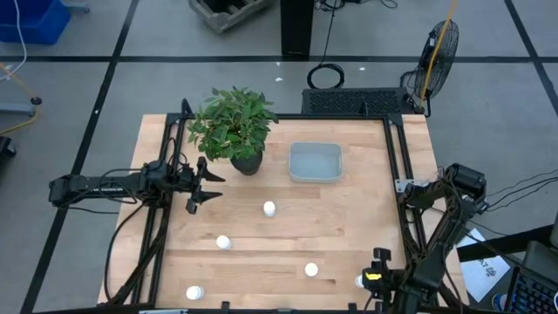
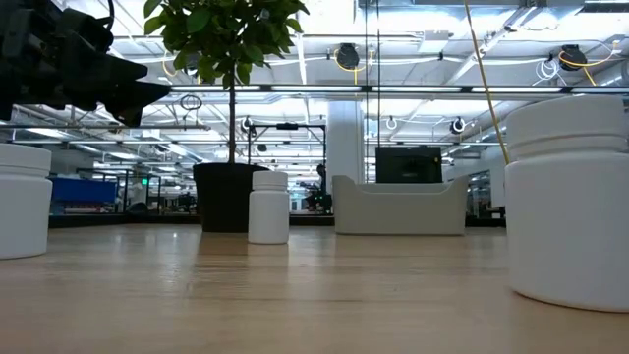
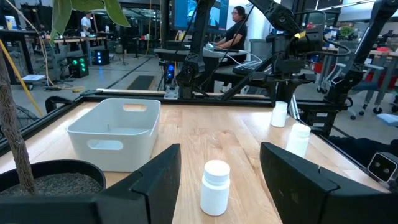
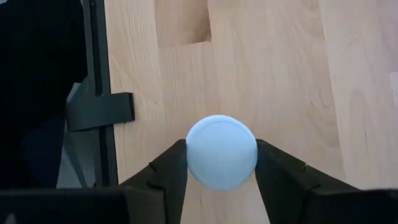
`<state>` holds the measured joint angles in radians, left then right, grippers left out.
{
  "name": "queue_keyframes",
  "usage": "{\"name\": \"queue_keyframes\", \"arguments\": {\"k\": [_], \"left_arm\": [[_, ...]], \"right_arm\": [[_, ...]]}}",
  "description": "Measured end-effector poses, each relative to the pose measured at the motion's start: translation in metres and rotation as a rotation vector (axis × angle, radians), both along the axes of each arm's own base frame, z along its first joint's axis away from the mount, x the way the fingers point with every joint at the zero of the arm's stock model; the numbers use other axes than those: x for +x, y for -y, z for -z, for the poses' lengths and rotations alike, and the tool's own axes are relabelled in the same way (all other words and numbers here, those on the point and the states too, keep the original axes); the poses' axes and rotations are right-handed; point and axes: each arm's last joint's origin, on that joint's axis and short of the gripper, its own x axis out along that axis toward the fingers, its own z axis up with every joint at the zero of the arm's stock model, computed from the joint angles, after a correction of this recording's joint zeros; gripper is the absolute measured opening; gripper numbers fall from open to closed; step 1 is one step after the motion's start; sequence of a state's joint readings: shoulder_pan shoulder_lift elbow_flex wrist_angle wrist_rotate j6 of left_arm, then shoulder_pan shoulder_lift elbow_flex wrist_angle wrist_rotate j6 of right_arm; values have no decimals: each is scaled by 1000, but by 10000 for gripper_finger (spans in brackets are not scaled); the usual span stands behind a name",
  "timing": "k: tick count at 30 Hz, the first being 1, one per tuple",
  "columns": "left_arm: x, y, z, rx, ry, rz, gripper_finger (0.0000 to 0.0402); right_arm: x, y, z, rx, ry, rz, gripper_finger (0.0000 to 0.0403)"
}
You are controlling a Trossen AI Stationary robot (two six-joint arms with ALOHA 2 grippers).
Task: Pick and place pill bottles into a basket
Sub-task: Put the white pill bottle into the gray bin
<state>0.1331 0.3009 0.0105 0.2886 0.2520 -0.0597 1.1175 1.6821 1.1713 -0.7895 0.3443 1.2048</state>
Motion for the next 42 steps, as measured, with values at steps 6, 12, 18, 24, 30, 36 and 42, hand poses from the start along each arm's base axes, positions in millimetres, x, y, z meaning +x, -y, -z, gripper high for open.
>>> {"name": "queue_keyframes", "arguments": {"k": [6, 12, 18, 24, 30, 36, 42], "left_arm": [[0, 0, 0, 0, 0, 0, 223], [0, 0, 0, 0, 0, 1, 223], [0, 0, 0, 0, 0, 1, 223], [0, 0, 0, 0, 0, 1, 223], [0, 0, 0, 0, 0, 0, 223], [0, 0, 0, 0, 0, 0, 223], [0, 0, 0, 0, 0, 1, 223]], "right_arm": [[12, 7, -1, -89, 76, -47, 146], [33, 24, -3, -244, 137, -94, 154], [60, 51, -19, -306, 173, -117, 149], [77, 96, -59, -353, 285, -76, 150], [97, 161, -99, -352, 372, -15, 147], [122, 239, -100, -310, 294, 58, 149], [121, 316, -98, -245, 240, 205, 150]]}}
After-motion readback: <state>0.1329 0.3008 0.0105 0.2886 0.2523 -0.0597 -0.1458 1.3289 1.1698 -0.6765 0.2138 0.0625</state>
